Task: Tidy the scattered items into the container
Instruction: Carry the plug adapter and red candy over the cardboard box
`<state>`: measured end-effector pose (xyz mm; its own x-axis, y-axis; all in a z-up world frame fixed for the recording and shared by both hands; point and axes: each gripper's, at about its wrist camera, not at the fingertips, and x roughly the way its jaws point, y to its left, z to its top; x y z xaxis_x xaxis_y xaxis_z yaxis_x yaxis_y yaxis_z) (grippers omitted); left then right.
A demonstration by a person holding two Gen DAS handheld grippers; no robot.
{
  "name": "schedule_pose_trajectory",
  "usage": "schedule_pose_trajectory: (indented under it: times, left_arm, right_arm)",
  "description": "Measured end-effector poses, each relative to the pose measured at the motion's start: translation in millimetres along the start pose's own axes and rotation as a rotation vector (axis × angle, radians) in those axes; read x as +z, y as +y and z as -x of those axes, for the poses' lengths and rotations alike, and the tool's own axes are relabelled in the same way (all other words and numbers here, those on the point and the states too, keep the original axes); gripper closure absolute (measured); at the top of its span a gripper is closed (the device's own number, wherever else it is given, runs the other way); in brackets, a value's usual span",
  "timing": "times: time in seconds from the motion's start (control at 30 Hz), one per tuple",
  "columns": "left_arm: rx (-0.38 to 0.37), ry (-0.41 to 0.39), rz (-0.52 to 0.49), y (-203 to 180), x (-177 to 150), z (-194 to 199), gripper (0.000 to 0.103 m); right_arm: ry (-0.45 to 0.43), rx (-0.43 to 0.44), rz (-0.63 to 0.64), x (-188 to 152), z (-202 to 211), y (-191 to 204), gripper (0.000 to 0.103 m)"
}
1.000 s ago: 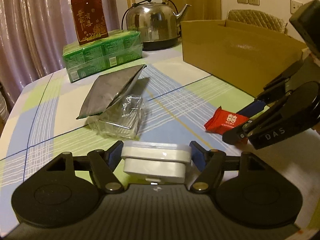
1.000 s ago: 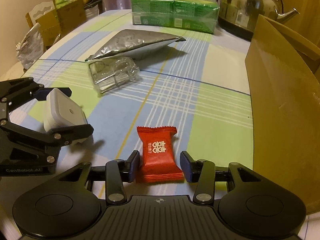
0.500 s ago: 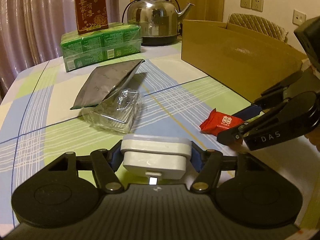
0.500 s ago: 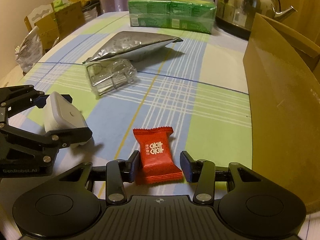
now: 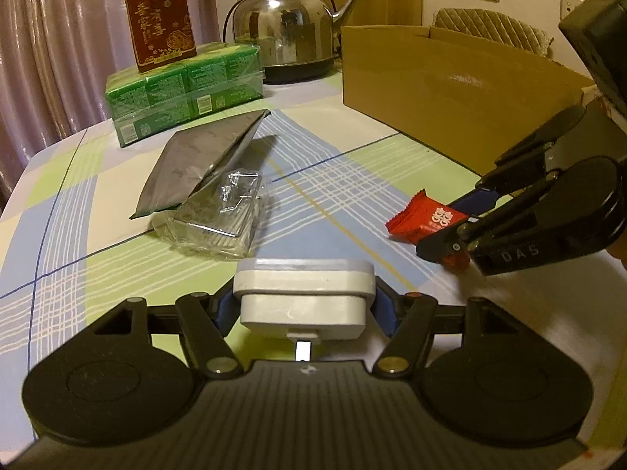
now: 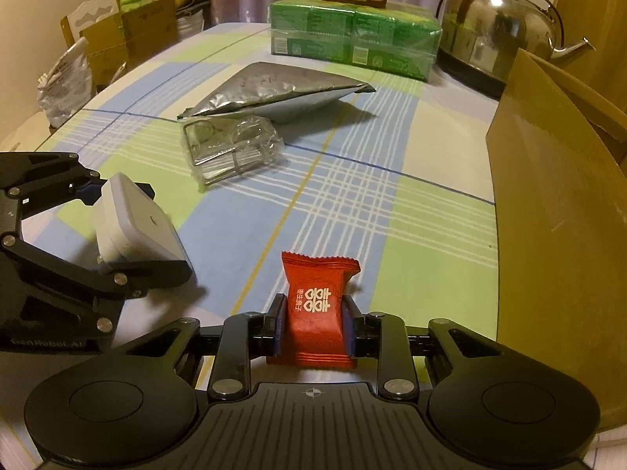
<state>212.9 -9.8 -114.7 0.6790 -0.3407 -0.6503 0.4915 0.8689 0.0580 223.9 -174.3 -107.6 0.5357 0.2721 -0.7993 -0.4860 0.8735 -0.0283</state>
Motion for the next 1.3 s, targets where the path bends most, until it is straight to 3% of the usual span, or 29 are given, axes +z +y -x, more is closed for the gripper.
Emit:
schedule_pose_trajectory:
  times: [0.33, 0.7, 1.0, 1.17, 1.3]
  left_arm:
    - [-0.011, -0.03, 0.047, 2.2, 4.3, 4.3, 0.043]
    - [0.025, -0.056, 0.118, -4.6, 23.3, 25.6, 0.043]
    - [0.062, -0.052, 0.095, -47.0, 54.4, 75.1, 0.043]
    - [0.039, -0.062, 0.113, -77.1, 76.6, 88.3, 0.043]
    - [0.013, -0.078, 0.062, -108.0, 100.5, 89.1, 0.043]
  right_arm:
    - [-0.025, -0.019, -0.018, -0.3, 20.3, -3.1, 0.078]
    - [-0.124, -0.023, -0.043, -1.4, 83.8, -5.3, 0.078]
    - [-0.247, -0.044, -0.108, -6.0, 152.0, -25.0, 0.078]
    - [-0.307, -0.074, -0.17, -10.4, 184.7, -53.5, 0.078]
    - [-0.347, -0.114, -0.208, -12.8, 203.4, -85.8, 0.078]
